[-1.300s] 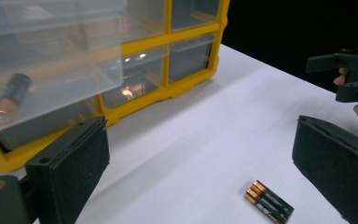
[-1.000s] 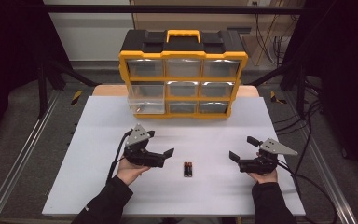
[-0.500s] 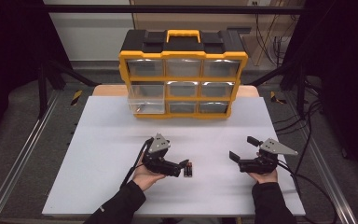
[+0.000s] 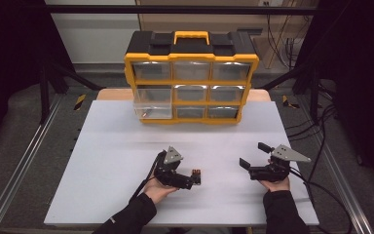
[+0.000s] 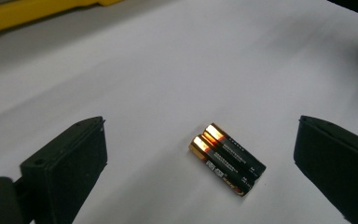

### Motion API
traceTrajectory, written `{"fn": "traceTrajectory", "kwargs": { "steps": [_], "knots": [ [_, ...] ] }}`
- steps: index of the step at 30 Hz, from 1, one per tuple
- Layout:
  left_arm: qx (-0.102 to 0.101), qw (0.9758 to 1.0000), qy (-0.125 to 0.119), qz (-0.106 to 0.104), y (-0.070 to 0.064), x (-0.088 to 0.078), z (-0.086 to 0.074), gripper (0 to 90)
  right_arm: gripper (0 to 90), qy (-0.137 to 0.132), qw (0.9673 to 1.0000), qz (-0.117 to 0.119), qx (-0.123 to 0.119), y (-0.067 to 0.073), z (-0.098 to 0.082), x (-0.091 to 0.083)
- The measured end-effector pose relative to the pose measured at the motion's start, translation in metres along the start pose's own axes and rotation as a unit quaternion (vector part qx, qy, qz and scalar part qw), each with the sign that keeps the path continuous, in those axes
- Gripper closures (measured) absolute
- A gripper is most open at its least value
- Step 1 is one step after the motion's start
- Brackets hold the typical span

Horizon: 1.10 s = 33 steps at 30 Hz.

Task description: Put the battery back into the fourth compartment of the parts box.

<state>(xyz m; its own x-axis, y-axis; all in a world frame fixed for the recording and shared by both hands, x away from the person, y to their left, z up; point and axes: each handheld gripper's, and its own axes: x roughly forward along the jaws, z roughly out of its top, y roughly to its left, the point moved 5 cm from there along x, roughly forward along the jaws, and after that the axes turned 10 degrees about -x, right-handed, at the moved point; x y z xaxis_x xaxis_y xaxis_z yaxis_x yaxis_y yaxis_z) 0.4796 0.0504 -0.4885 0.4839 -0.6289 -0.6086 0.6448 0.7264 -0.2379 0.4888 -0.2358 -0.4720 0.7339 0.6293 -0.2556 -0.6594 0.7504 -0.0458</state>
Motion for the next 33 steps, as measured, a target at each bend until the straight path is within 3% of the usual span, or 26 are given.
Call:
{"fn": "traceTrajectory", "kwargs": {
  "steps": [5, 11, 16, 33],
  "knots": [
    [-0.012, 0.9998, 0.011, 0.013, 0.001, 0.006, -0.005, 9.7, 0.2, -0.001, 1.0, 0.0, -0.001, 0.0, 0.0, 0.0],
    [-0.029, 0.9992, 0.025, 0.011, -0.001, 0.012, -0.012, 22.6, 0.3, 0.001, 1.0, 0.001, 0.001, 0.0, 0.0, 0.0],
    [-0.026, 0.9987, 0.04, 0.016, -0.003, 0.016, -0.016, 30.0, 0.3, 0.002, 1.0, 0.0, 0.002, 0.0, 0.0, 0.001],
    [-0.014, 0.9976, 0.052, 0.045, -0.012, 0.021, -0.021, 56.3, 0.3, 0.001, 1.0, 0.0, 0.003, 0.0, 0.0, 0.0]
  ]
}}
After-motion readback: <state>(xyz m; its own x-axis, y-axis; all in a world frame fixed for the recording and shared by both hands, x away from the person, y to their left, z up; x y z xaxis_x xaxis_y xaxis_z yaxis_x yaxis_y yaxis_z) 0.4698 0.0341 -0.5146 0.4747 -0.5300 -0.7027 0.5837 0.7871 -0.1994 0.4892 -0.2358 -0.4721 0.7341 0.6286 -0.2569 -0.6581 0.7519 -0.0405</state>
